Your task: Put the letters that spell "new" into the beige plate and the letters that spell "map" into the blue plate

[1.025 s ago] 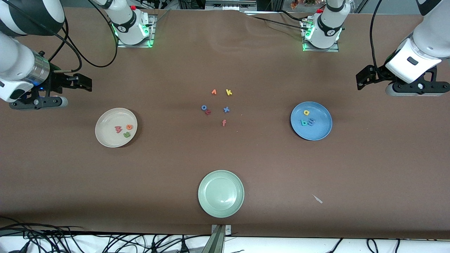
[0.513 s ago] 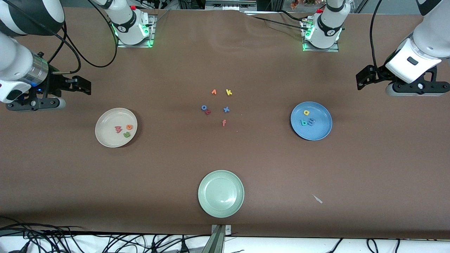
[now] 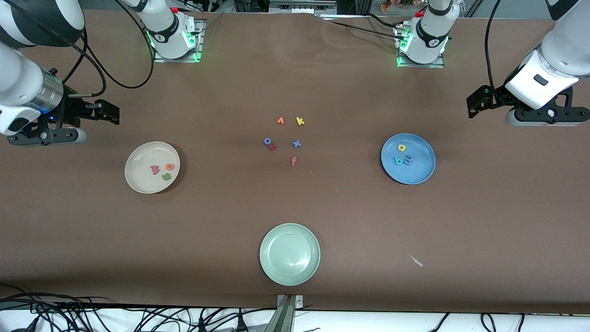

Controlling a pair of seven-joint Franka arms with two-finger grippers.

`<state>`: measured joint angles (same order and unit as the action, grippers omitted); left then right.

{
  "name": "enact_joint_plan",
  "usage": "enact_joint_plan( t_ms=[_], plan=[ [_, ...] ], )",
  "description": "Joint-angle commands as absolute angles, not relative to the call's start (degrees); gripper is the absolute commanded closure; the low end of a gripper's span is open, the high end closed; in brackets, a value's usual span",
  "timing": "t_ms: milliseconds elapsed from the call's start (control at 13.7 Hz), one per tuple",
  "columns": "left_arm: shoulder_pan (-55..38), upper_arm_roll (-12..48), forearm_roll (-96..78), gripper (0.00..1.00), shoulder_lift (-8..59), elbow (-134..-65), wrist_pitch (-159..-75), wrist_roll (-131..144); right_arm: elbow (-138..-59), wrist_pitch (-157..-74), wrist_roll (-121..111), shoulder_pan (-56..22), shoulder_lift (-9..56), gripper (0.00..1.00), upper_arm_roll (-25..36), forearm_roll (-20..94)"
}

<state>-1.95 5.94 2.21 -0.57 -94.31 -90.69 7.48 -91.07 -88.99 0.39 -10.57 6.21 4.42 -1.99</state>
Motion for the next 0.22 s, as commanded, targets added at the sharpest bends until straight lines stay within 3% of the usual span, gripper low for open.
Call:
enact_joint_plan(
  t_ms=[0, 146],
  plan=[
    [-2.2, 5.45, 0.53, 0.0, -1.23, -94.75, -91.05, 6.68, -91.76, -89.21, 1.32, -10.28, 5.19, 0.0, 4.04, -2.37],
    [-2.2, 5.45, 0.53, 0.0, -1.23, -94.75, -91.05, 6.68, -91.76, -89.21, 1.32, -10.28, 5.19, 0.0, 4.04, -2.37]
  ],
)
